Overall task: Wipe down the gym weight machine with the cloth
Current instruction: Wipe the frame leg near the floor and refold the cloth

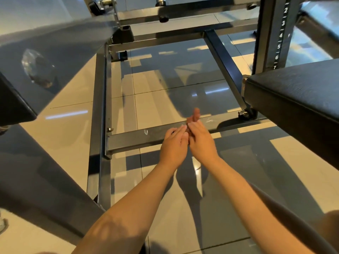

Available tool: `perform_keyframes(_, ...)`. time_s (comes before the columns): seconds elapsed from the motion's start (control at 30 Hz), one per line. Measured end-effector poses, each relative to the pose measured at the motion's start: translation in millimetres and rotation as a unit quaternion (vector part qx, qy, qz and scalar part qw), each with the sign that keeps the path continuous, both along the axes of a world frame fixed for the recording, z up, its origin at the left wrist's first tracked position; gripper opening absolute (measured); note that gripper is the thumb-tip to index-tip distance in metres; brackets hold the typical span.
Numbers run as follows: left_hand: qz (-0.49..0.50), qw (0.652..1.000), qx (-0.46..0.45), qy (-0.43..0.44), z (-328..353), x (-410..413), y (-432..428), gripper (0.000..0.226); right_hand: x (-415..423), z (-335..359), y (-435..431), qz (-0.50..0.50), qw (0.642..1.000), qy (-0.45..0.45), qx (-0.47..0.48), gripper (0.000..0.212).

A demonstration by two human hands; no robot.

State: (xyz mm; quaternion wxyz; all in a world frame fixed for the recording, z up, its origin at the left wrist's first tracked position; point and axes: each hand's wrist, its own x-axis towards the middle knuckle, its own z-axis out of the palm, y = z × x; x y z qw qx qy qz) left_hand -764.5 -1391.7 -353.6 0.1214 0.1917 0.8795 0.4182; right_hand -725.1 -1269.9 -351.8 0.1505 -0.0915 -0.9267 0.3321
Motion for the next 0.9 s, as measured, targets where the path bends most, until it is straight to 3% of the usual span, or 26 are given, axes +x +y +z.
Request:
perform_keyframes(0.1, -0.008, 1.0, -0.006, 0.011, 1.1, 2.3, 10.1, 0.043, 4.7, 1.9, 18.6, 0.032, 0.999, 0.002, 0.024, 0.036)
perform_keyframes(0.23, -0.024, 0.999, -0.028, 0.015, -2.8, -1.0, 3.7, 0.044, 2.7, -26.1, 73.6, -0.131, 0.989, -0.068, -0.001, 0.044)
perform_keyframes(0.3, -0.004, 1.0, -0.008, 0.006, -4.0, -3.1, 5.3, 0.044, -13.2, -25.1, 63.6, -0.164, 0.981, -0.081, -0.06, 0.043)
perform_keyframes(0.4, 0.035, 0.999, 0.029, -0.011, -3.7, -1.9, 11.7, 0.042, -17.1, -0.4, 18.6, -0.047, 0.997, -0.059, -0.033, 0.022)
perform_keyframes(0.5, 0.026, 1.0, 0.009, 0.008, -7.0, -4.4, 11.1, 0.042, -3.9, 10.3, 21.3, 0.061, 0.998, -0.012, 0.001, 0.034)
perform_keyframes(0.57, 0.005, 1.0, -0.016, 0.019, -10.6, -4.5, 7.0, 0.044, 1.8, 5.9, 46.4, 0.039, 0.999, 0.028, -0.025, 0.037)
perform_keyframes(0.6, -0.003, 1.0, -0.021, 0.02, -11.9, -4.1, 5.3, 0.045, 0.6, -3.9, 59.9, -0.024, 0.998, 0.03, -0.041, 0.04)
perform_keyframes(0.67, -0.005, 1.0, -0.02, 0.017, -13.1, -3.4, 3.9, 0.045, -5.7, -12.4, 59.5, -0.15, 0.984, -0.047, -0.088, 0.042)
perform_keyframes(0.7, -0.002, 1.0, -0.015, 0.017, -12.9, -3.8, 4.7, 0.045, -10.0, -12.9, 48.0, -0.159, 0.982, -0.061, -0.086, 0.034)
perform_keyframes(0.77, 0.008, 1.0, -0.001, 0.014, -11.6, -3.5, 8.7, 0.044, -13.9, -6.7, 18.7, -0.077, 0.994, -0.06, -0.052, 0.014)
perform_keyframes(0.83, 0.02, 1.0, 0.013, 0.007, -9.8, -1.3, 11.6, 0.043, -9.1, 1.5, 7.7, 0.012, 0.999, -0.043, 0.013, 0.022)
perform_keyframes(0.9, 0.014, 1.0, 0.009, 0.016, -8.0, 1.7, 11.6, 0.043, -3.6, -3.1, 29.9, 0.004, 0.999, -0.026, 0.032, 0.036)
